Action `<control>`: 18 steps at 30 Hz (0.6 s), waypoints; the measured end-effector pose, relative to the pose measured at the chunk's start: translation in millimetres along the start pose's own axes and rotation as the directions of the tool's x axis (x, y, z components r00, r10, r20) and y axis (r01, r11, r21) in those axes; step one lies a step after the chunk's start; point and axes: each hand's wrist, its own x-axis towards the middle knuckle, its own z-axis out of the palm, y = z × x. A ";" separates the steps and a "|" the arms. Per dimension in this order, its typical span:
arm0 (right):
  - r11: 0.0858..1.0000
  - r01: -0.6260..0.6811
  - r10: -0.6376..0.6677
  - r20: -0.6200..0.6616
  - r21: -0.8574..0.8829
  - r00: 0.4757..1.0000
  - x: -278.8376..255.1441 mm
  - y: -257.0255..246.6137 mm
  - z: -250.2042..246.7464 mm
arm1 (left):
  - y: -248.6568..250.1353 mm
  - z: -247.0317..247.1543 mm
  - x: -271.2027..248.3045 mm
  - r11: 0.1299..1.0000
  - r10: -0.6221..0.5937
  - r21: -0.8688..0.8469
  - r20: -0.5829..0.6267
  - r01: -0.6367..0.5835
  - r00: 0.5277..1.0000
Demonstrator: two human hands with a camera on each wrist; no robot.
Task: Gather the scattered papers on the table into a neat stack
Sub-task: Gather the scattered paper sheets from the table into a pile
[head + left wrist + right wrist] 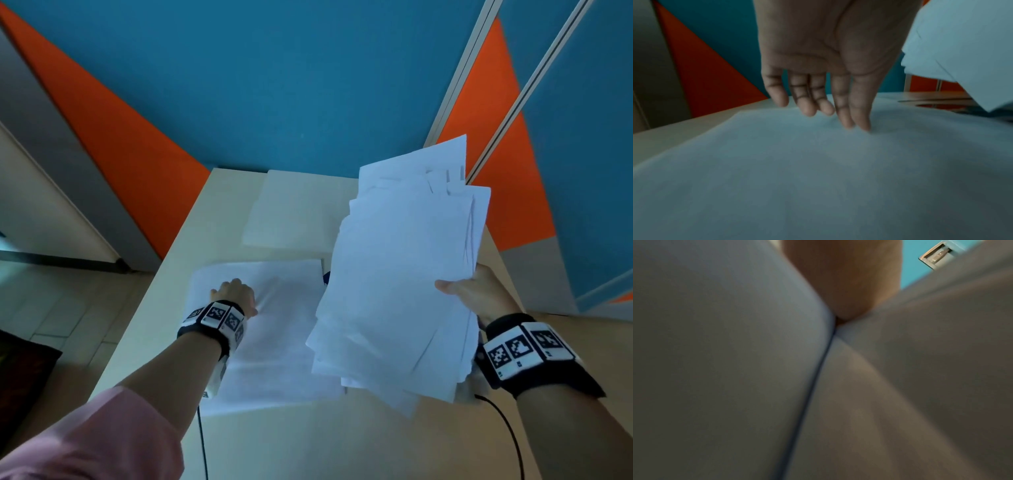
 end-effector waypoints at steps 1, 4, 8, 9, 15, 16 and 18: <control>1.000 -0.003 0.003 0.000 -0.012 1.000 2.2 2.2 0.7 | 1.0 -2.8 -0.2 1.000 -0.006 0.029 0.003 0.006 1.000; 0.999 -0.016 0.016 0.013 -0.037 1.000 4.2 4.8 0.1 | -0.2 -7.7 5.7 0.998 0.010 -0.057 -0.069 -0.014 0.998; 0.997 -0.006 0.004 -0.014 -0.082 1.000 0.6 1.5 -7.9 | -6.9 -10.5 17.0 0.983 0.001 -0.184 0.000 -0.001 1.000; 0.996 -0.005 0.003 -0.027 -0.092 1.000 0.3 1.6 -10.2 | -7.8 -11.0 17.1 0.989 -0.002 -0.151 0.028 0.006 1.000; 0.992 0.016 -0.024 -0.059 -0.122 0.998 -4.1 7.6 -23.2 | -2.6 3.9 5.3 0.989 0.110 0.093 0.042 -0.114 0.993; 0.992 0.017 -0.024 -0.060 -0.123 0.998 -6.1 8.4 -24.8 | -1.5 7.3 3.8 0.989 0.128 0.069 0.047 -0.131 0.991; 0.992 0.016 -0.024 -0.067 -0.123 0.997 -9.4 10.9 -27.0 | 0.2 9.2 -1.6 0.991 0.129 0.006 0.091 -0.131 0.987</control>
